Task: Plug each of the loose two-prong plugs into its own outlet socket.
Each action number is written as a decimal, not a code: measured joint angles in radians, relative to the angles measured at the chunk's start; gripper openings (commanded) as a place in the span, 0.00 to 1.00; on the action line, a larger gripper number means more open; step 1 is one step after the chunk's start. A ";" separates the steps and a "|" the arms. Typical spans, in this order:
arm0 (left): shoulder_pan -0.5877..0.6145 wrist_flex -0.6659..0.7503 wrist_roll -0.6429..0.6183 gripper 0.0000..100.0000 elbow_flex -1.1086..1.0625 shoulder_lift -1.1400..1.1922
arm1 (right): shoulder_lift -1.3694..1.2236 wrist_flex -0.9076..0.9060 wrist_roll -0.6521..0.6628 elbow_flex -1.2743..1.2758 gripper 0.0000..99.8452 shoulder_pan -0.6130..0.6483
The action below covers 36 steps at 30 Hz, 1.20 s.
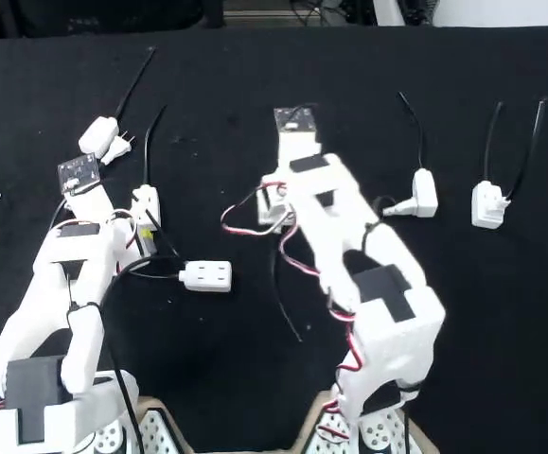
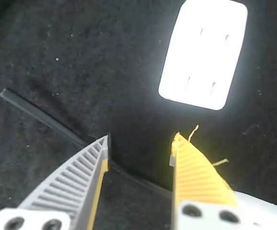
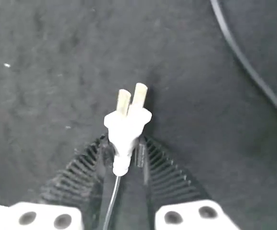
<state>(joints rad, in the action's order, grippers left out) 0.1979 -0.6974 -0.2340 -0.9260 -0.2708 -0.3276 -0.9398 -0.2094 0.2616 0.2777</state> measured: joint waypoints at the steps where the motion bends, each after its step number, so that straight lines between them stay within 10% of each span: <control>1: 0.000 0.000 0.000 0.21 0.000 0.000 | 0.011 -0.011 0.035 0.000 0.01 -0.012; 18: -0.075 0.000 0.000 0.21 0.000 0.000 | 0.419 -0.278 1.227 0.178 0.01 -0.061; 28: -0.075 0.002 0.000 0.21 -0.012 0.000 | 0.422 -0.198 1.287 0.462 0.01 -0.061; 36: -0.075 0.002 0.000 0.21 -0.014 -0.002 | 0.423 -0.069 1.068 0.506 0.12 -0.063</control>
<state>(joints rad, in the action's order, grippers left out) 0.1227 -0.6958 -0.2340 -0.9398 -0.2723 0.0959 -1.0088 0.8585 0.7679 0.2148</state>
